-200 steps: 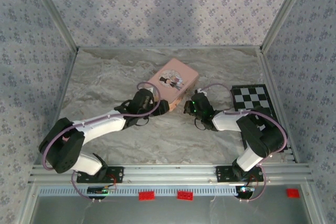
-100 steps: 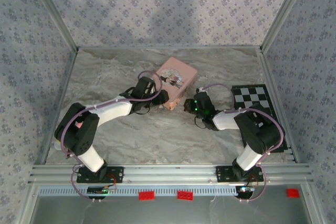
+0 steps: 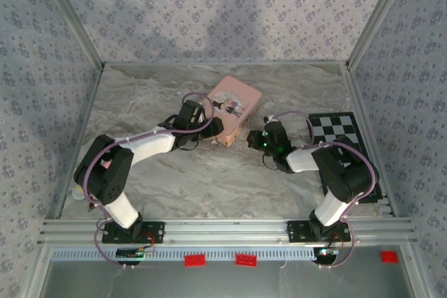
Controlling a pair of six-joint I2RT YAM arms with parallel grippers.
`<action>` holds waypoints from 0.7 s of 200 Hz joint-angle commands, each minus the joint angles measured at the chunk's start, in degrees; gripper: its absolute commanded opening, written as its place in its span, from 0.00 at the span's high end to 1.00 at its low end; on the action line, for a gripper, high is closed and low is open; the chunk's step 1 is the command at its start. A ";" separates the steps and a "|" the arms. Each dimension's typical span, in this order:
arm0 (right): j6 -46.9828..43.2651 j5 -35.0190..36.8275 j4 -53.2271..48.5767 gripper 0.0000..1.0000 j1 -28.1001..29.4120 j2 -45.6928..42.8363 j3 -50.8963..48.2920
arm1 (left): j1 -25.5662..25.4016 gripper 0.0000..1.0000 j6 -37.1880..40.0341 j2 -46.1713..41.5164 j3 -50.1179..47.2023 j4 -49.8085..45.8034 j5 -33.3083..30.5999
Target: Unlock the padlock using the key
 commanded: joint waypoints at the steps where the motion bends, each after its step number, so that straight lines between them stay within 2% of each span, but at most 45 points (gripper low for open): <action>1: -2.20 -2.23 3.73 1.00 -0.16 0.44 0.66 | 0.29 0.29 2.23 4.34 3.63 -3.12 0.55; 28: -4.34 -4.25 0.02 1.00 -2.10 -0.31 2.78 | 0.11 0.33 1.79 4.85 1.29 -3.69 -0.62; 98: -5.74 -4.76 -3.66 1.00 -2.46 0.96 7.22 | -1.01 0.34 0.50 3.42 -5.48 -1.85 -1.86; 140: -2.79 6.84 -4.35 1.00 2.54 0.20 7.37 | -2.72 0.34 -0.06 3.81 -5.23 -1.24 -2.17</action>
